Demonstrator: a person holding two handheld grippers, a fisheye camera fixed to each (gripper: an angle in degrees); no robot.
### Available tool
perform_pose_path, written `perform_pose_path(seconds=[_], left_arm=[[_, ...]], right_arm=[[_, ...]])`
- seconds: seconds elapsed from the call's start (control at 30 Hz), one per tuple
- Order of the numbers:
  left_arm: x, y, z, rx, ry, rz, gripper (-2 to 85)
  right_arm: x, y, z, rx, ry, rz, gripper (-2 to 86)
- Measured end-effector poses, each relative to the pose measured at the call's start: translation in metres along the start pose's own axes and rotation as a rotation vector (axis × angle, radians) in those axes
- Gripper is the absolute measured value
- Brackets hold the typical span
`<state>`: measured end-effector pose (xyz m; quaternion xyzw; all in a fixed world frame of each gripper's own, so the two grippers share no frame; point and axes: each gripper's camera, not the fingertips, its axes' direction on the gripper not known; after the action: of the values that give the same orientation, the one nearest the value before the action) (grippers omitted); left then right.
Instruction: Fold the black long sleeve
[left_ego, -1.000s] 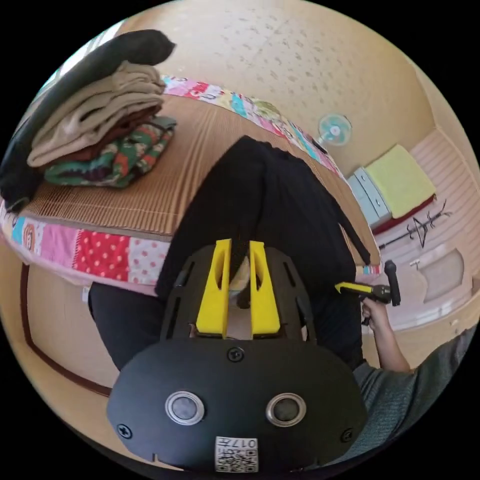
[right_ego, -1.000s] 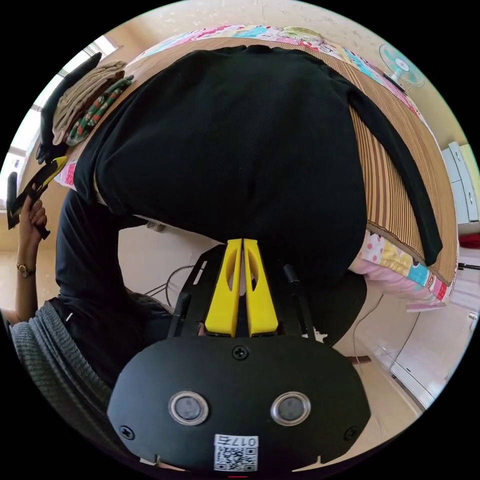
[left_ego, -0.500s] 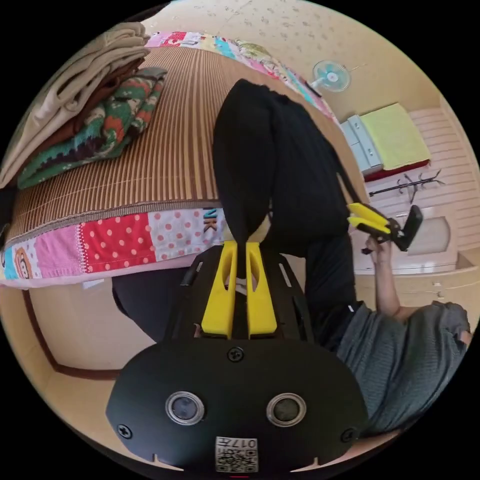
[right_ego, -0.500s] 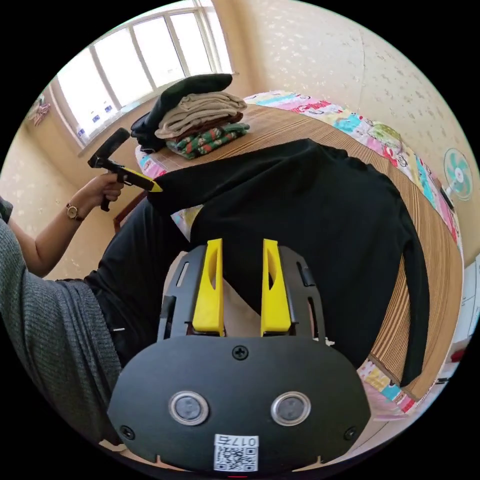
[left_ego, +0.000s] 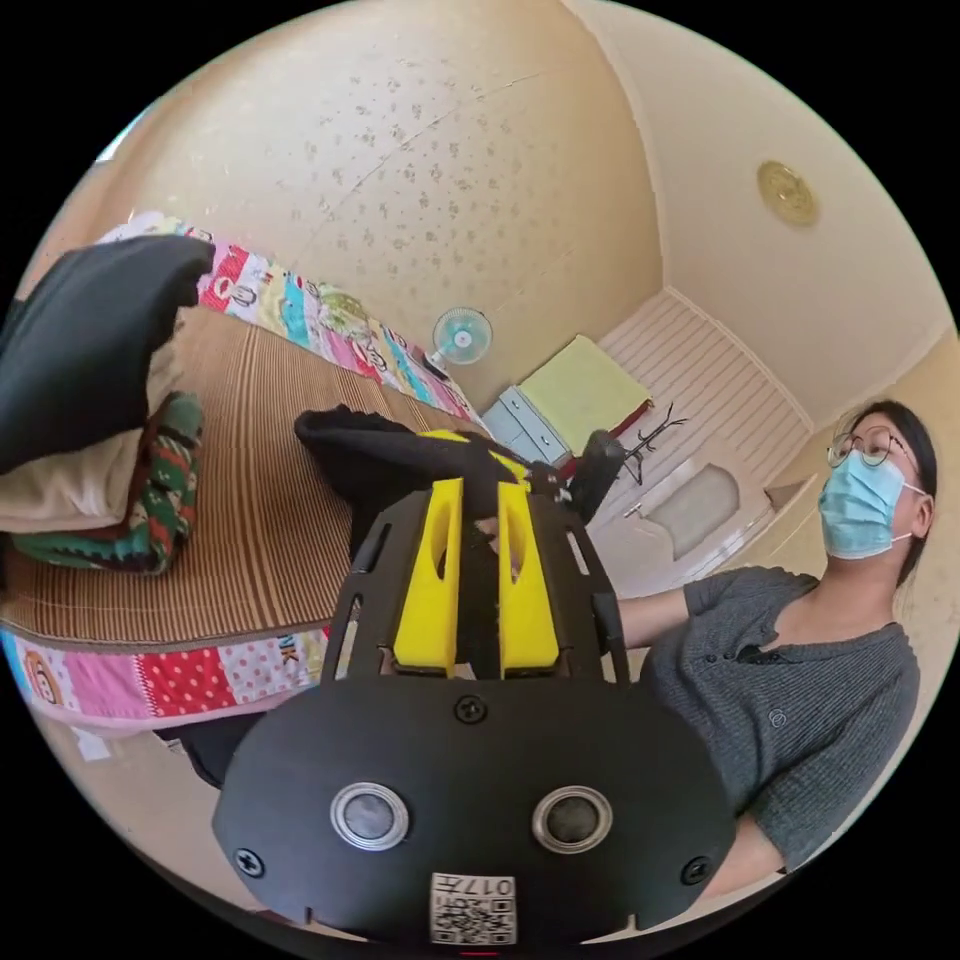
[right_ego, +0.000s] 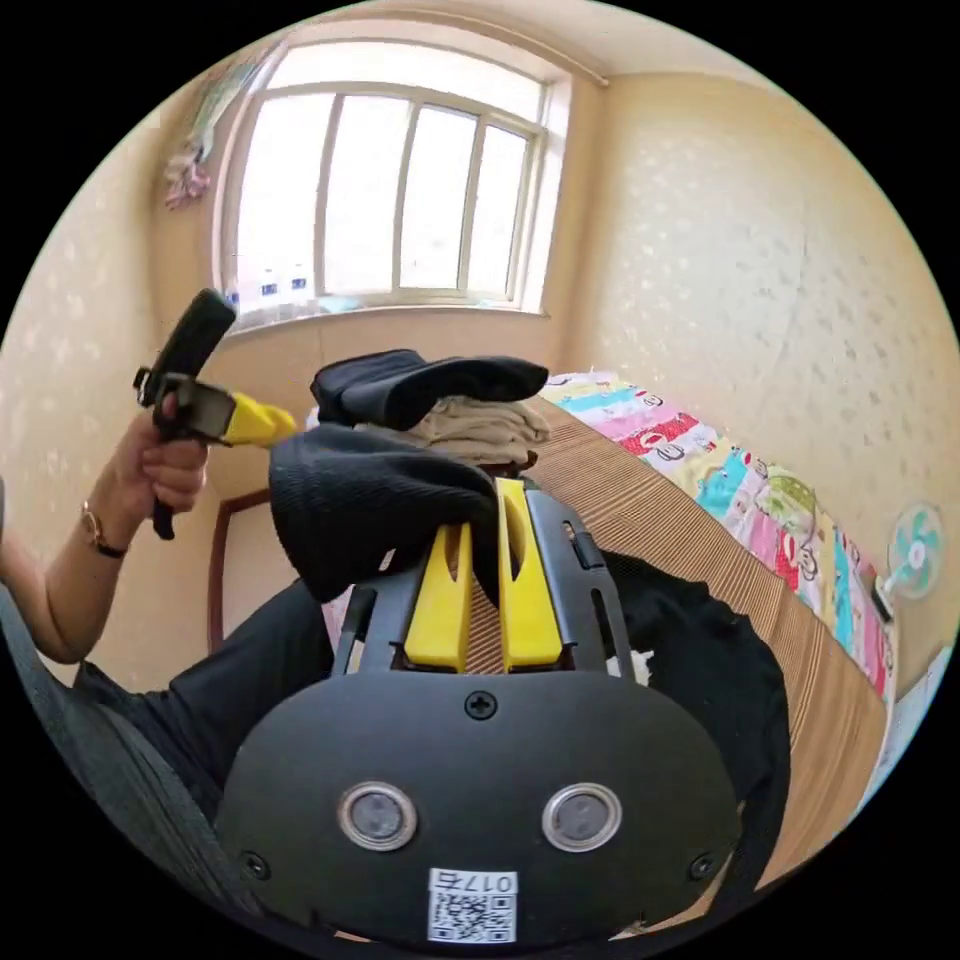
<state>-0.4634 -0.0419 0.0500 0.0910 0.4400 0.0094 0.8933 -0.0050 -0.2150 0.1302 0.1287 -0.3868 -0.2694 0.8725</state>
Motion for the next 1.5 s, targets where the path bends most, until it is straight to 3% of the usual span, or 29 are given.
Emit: perform_pose_path(seconds=[0.07, 0.13, 0.27, 0.43, 0.67, 0.8, 0.87, 0.97, 1.07, 1.2, 1.3, 1.5], left_arm=[[-0.004, 0.005, 0.000, -0.041, -0.034, -0.004, 0.4], [-0.021, 0.016, 0.023, -0.119, -0.045, -0.062, 0.0], [-0.060, 0.033, 0.087, -0.198, -0.016, -0.217, 4.6], [-0.130, 0.024, 0.205, -0.268, -0.113, -0.404, 10.8], [-0.209, -0.040, 0.301, -0.166, -0.240, -0.530, 16.7], [-0.249, -0.067, 0.364, -0.394, -0.108, -0.572, 10.6], [-0.256, -0.083, 0.364, -0.420, -0.142, -0.524, 5.3], [-0.264, -0.120, 0.342, -0.394, -0.340, -0.376, 4.1], [-0.285, -0.124, 0.330, -0.408, -0.288, -0.432, 4.4], [-0.259, -0.081, 0.295, -0.334, -0.308, -0.407, 8.5], [-0.218, -0.016, 0.273, -0.385, -0.234, -0.380, 12.3], [-0.109, 0.131, 0.229, -0.421, -0.205, -0.353, 12.5]], right_arm=[[0.108, -0.001, -0.042, 0.134, -0.053, 0.220, 6.3], [0.177, 0.019, -0.061, 0.152, -0.007, 0.335, 6.4], [0.306, 0.130, -0.072, 0.045, 0.150, 0.671, 6.1], [0.373, 0.276, -0.067, -0.195, 0.163, 1.007, 7.2], [0.288, 0.338, -0.125, -0.128, 0.186, 0.831, 7.8], [0.247, 0.351, -0.138, -0.216, 0.188, 0.713, 8.1], [0.232, 0.357, -0.145, -0.292, 0.174, 0.638, 8.4], [0.228, 0.365, -0.153, -0.352, 0.190, 0.601, 9.1], [0.232, 0.371, -0.152, -0.383, 0.180, 0.627, 9.3], [0.225, 0.371, -0.158, -0.351, 0.166, 0.618, 9.5], [0.219, 0.376, -0.164, -0.369, 0.226, 0.635, 9.7], [0.215, 0.399, -0.191, -0.415, 0.459, 0.708, 11.1]])
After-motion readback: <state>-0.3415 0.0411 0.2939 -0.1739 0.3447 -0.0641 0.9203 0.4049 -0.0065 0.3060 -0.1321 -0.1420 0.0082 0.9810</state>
